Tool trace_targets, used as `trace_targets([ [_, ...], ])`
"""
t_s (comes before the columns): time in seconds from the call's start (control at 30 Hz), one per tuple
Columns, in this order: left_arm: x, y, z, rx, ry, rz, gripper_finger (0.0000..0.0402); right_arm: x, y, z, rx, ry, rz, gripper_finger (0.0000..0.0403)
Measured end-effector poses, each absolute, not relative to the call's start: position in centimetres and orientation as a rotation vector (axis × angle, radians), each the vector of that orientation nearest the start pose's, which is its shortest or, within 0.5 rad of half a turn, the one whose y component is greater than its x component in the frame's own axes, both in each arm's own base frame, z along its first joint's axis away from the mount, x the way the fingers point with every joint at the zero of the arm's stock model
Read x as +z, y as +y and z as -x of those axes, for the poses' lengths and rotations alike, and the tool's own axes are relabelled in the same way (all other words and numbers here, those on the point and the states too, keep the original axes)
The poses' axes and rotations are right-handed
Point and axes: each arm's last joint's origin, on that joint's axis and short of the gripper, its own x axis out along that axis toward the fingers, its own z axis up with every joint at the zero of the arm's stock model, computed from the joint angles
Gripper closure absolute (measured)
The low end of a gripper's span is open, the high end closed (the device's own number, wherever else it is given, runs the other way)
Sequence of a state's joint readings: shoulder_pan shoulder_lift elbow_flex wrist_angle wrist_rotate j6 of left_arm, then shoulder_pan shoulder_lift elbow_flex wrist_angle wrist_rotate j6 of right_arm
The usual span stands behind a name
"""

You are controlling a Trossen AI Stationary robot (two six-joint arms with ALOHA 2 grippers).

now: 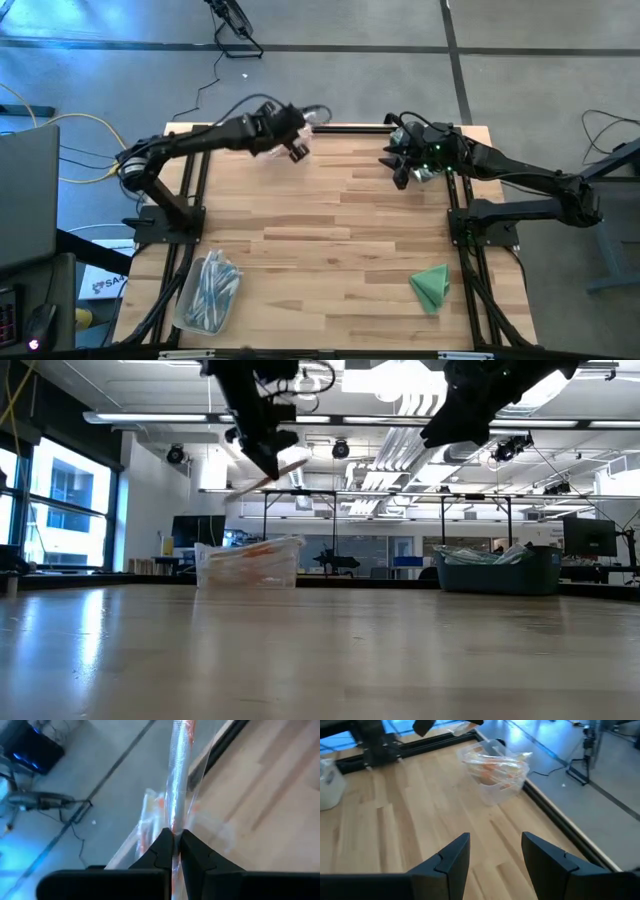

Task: Pick & Place Toothbrushes
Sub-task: Put the orange toothbrush into the transparent bin

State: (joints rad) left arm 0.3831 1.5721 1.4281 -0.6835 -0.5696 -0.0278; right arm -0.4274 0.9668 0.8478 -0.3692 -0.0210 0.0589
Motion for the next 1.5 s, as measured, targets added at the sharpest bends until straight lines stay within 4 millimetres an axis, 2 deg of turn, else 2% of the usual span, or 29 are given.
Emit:
trace_targets([
  [0.27, 30.4, 21.2, -28.8, 0.934, 0.875, 0.004, 0.0391, 30.9, -8.8, -18.8, -0.523, 0.432, -0.158, 0.0231],
  [0.37, 29.4, 23.2, -28.7, 0.91, 0.866, 0.013, 0.0391, 31.0, -8.9, -18.8, -0.547, 0.414, -0.149, 0.0231],
  [0.5, 27.6, 24.9, -29.0, 0.863, 0.896, 0.025, 0.0391, 31.1, -9.0, -18.8, -0.573, 0.407, -0.142, 0.0231],
  [0.77, 24.8, 25.5, -29.8, 0.789, 1.025, -0.036, 0.0391, 31.1, -9.0, -18.8, -0.577, 0.408, -0.141, 0.0231],
  [1.13, 22.7, 24.9, -29.0, 0.721, 1.152, -0.063, 0.039, 31.1, -9.0, -18.8, -0.577, 0.407, -0.144, 0.0231],
  [1.5, 22.8, 25.1, -29.3, 0.733, 1.106, -0.083, 0.0322, 31.1, -9.0, -18.8, -0.576, 0.408, -0.142, 0.0231],
])
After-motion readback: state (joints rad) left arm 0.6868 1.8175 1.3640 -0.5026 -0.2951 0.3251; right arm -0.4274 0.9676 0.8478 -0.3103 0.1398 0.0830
